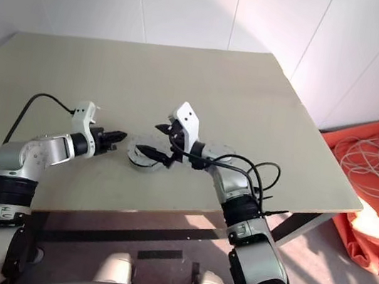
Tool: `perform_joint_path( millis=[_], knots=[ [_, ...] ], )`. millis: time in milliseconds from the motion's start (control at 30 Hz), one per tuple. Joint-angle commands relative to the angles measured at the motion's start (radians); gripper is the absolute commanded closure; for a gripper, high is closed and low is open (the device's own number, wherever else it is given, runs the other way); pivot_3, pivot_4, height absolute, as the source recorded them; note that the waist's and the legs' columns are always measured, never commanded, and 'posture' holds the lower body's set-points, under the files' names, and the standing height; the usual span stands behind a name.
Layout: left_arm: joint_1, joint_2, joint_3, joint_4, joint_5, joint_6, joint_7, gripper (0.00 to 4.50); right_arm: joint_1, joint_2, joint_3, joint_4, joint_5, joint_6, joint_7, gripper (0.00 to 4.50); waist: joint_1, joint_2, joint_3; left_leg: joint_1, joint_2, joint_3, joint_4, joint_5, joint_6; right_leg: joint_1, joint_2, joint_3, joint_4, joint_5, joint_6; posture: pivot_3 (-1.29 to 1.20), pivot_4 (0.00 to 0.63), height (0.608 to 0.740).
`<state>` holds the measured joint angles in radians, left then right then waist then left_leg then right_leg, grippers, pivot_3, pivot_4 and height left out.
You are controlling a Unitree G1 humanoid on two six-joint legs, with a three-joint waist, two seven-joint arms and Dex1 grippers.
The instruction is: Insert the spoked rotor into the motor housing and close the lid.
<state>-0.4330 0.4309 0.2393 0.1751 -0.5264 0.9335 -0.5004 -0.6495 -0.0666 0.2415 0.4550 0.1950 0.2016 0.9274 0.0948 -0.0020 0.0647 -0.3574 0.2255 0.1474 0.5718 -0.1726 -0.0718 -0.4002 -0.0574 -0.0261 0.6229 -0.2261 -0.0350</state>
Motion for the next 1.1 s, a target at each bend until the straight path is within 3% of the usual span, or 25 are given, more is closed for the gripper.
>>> perform_joint_path(
  millis=[33,667,1100],
  knots=[
    [-0.018,0.015,0.007,-0.036,-0.006,-0.015,-0.009,4.50,-0.024,0.007,-0.022,0.018,0.004,-0.046,0.001,0.03,0.001,0.000,0.000,0.000,0.000,0.000,0.000,0.000,0.000,0.000,0.000,0.000,0.000,0.000,0.000,0.00,0.000,0.740],
    [-0.010,0.017,0.012,-0.039,-0.006,-0.013,-0.003,4.50,-0.049,0.101,0.005,0.157,-0.075,-0.162,-0.073,0.03,-0.002,0.000,0.000,0.000,0.000,0.000,0.000,0.000,0.000,0.000,0.000,0.000,0.000,0.000,0.000,0.00,0.000,0.740],
    [0.000,0.021,0.019,-0.054,-0.009,-0.007,0.000,4.50,-0.062,0.105,-0.003,0.223,-0.095,-0.205,-0.082,0.03,-0.002,0.000,0.000,-0.001,0.000,0.000,0.000,-0.002,0.003,0.000,0.000,0.000,0.000,0.000,0.000,0.00,0.000,0.740]
  ],
)
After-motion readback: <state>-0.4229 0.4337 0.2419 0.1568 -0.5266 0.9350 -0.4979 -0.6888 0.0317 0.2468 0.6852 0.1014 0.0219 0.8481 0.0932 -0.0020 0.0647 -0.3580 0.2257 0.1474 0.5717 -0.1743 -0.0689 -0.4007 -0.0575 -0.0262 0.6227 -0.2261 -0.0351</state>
